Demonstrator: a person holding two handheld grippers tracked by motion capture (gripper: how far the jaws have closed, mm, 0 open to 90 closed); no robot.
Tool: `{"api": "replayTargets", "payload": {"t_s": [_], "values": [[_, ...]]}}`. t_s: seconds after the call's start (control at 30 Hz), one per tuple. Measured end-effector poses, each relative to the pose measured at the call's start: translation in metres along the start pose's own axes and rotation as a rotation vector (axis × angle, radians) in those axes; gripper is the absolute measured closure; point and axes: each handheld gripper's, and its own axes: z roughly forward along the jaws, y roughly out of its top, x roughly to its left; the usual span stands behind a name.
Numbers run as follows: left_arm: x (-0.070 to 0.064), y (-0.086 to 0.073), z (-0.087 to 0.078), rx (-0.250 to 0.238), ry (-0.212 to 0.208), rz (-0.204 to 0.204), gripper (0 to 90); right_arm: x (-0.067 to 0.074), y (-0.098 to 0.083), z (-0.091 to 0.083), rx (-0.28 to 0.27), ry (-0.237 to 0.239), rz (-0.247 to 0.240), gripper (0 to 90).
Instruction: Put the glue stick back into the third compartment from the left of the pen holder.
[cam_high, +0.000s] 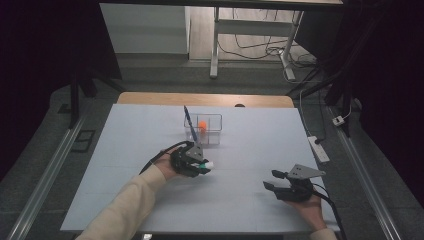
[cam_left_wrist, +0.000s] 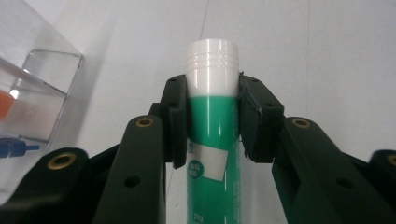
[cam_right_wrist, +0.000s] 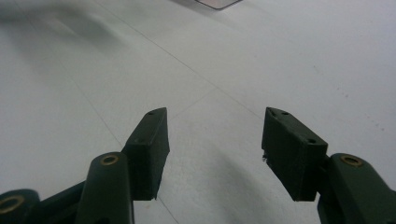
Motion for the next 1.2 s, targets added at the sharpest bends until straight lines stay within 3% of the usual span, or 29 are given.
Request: {"api": "replayTargets", "payload": {"t_s": [0.17, 0.57, 0.87, 1.2], "values": [[0.003, -0.003, -0.003, -0.039, 0.002, -0.057, 65.2, 0.0, 0.0, 0.0, -0.001, 0.001, 0.001, 40.9], [0.009, -0.003, -0.012, -0.117, 0.029, -0.14, 65.2, 0.0, 0.0, 0.0, 0.0, -0.002, 0.0, 40.9], [0.013, 0.002, -0.021, -0.198, 0.044, -0.183, 65.1, 0.0, 0.0, 0.0, 0.0, -0.005, -0.001, 40.8], [0.019, 0.01, -0.03, -0.255, 0.065, -0.21, 65.1, 0.0, 0.0, 0.0, 0.0, -0.006, -0.002, 40.7]]}}
